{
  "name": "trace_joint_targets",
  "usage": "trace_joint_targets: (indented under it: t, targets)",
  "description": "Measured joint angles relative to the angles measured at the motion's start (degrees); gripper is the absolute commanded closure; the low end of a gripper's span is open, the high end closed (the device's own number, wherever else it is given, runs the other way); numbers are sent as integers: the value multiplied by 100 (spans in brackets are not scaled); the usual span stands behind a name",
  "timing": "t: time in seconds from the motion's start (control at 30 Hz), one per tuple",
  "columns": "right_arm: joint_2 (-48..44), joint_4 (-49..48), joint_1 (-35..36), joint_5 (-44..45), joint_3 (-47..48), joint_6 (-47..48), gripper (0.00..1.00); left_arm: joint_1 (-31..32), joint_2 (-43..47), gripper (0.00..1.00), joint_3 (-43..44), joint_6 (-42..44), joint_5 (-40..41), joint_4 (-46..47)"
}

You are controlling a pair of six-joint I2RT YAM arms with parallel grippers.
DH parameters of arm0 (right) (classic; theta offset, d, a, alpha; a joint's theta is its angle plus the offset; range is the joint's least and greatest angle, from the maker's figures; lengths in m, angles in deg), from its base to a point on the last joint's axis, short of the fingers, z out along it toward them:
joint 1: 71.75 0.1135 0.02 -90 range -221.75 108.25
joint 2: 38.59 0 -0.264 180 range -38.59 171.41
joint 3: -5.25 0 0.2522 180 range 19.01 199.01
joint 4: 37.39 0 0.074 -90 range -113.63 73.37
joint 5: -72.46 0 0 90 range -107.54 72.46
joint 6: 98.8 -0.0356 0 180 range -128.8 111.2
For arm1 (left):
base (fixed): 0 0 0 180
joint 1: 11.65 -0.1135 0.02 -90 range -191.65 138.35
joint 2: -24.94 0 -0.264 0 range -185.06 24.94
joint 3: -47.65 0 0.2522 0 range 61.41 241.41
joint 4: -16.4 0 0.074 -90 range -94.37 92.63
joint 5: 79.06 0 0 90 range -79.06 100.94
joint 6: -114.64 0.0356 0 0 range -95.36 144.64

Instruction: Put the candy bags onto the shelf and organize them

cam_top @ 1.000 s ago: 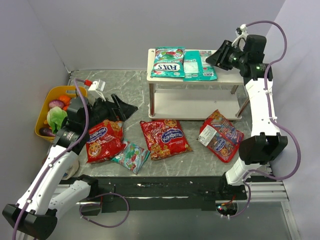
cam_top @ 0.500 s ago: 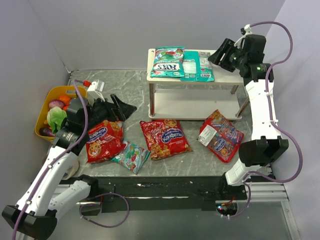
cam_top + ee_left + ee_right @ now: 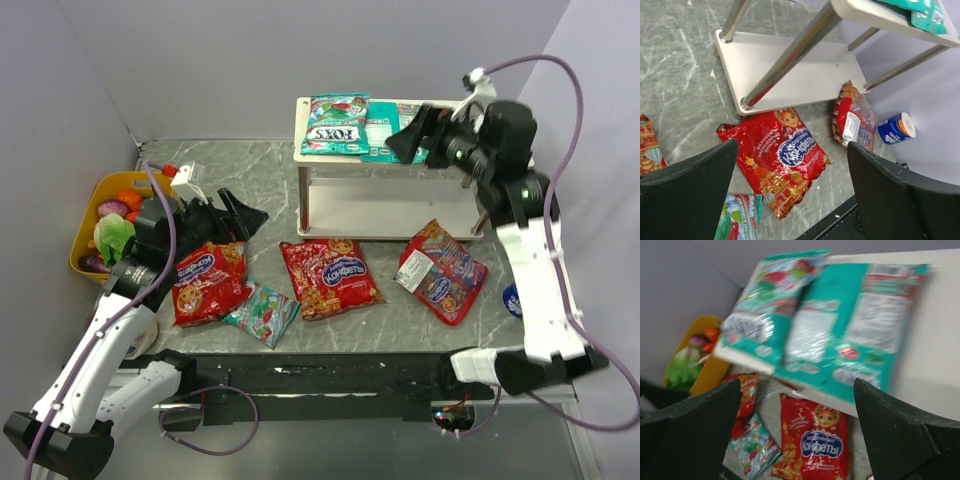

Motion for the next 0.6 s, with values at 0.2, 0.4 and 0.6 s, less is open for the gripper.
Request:
trace_joint_targets:
  t: [0.2,0.4,0.6]
  targets:
    - [-1427,-754,1692,-118,-1574,367,0,0,-11,4,-44,-146,597,-155]
    - [-2120,-1467,3265,-68,-3311,490,0,0,22,4,-46,-334,1495,-389]
    - [-1279,-1749,4721,647,-3943,568,5,0,264,4,-48,-463,2192,-505]
